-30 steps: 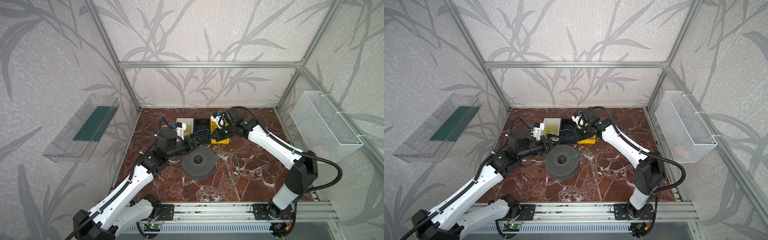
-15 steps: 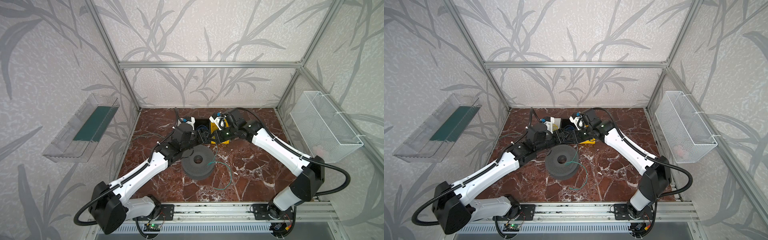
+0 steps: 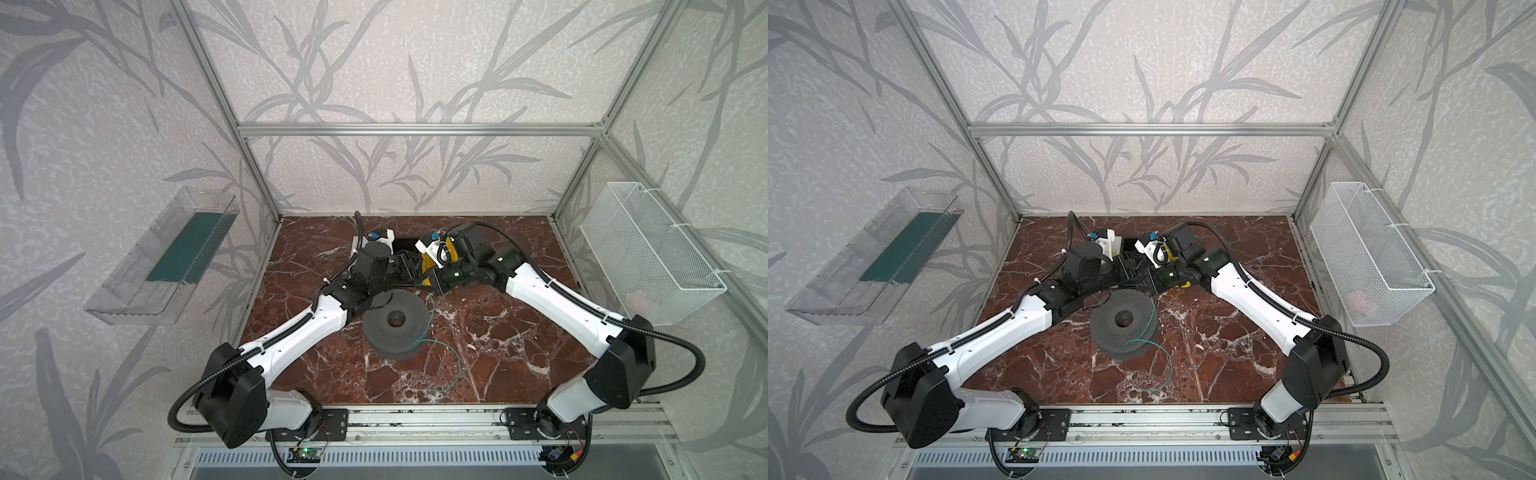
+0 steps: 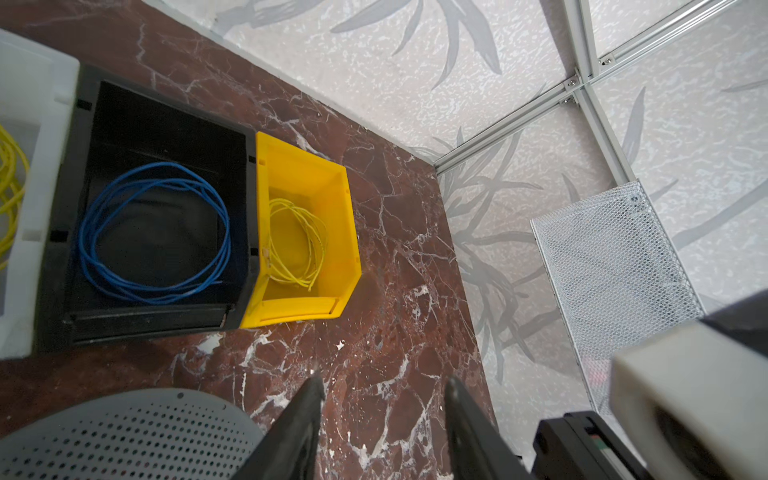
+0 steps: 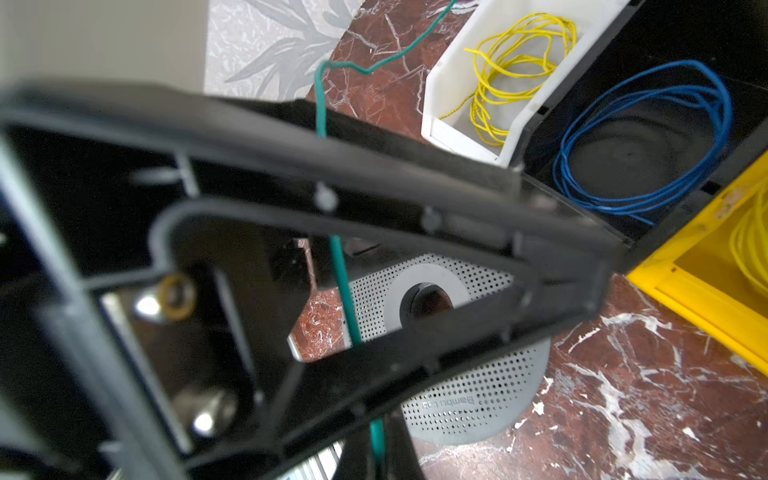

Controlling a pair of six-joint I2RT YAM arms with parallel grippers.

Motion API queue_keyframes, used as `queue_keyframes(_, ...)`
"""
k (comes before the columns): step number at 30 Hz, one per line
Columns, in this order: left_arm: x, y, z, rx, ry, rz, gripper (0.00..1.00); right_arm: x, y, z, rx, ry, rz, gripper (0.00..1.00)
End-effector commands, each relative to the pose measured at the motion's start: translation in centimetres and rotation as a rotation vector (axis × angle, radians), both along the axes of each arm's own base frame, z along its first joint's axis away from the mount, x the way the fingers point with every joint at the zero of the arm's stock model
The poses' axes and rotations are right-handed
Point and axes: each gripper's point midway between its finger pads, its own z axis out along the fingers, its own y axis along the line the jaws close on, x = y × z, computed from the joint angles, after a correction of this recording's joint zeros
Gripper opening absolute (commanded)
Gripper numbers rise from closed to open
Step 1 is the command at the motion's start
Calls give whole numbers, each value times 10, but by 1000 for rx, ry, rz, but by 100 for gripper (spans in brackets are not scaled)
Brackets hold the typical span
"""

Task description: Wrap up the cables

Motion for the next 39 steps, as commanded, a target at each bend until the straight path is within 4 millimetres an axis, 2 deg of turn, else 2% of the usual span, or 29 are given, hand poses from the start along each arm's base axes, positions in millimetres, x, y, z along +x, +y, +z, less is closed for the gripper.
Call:
queue_keyframes(1,9,1,6,-29,-37,32,37,-14,9,20,68,-35,72,0)
queue_keyframes(7,8,12,9,-43,-45,84,0,-14,10,17,59,-36,90,0)
queue_keyframes(11,5,24,12,-32,-41,143,0,-15,10,21,66,-34,100,0)
queue_keyframes(12,5,28,12,-28,-41,167,0,-14,8,25,54,-46,97,5)
queue_keyframes(15,7,42,10,8,-33,242,0,-9,-13,44,17,-121,45,45)
queue_keyframes(16,9,46,10,21,-34,263,0,-8,-23,54,22,-147,19,54)
queue_keyframes(18,12,50,9,37,-37,287,0,-8,-43,74,40,-193,-32,62)
queue_keyframes(21,17,48,8,53,-39,296,0,-12,-72,98,70,-233,-108,67)
queue_keyframes(24,23,53,5,79,-28,341,0,-30,-87,106,102,-222,-145,68)
queue_keyframes(26,28,55,6,82,-28,369,0,-45,-93,98,132,-185,-165,69)
queue_keyframes(30,33,60,12,94,-34,422,0,-67,-117,58,151,-116,-294,72)
queue_keyframes(34,36,61,21,113,-50,443,0,-89,-106,24,270,52,-330,74)
queue_keyframes(39,38,61,27,119,-58,449,0,-116,-96,-8,269,100,-353,76)
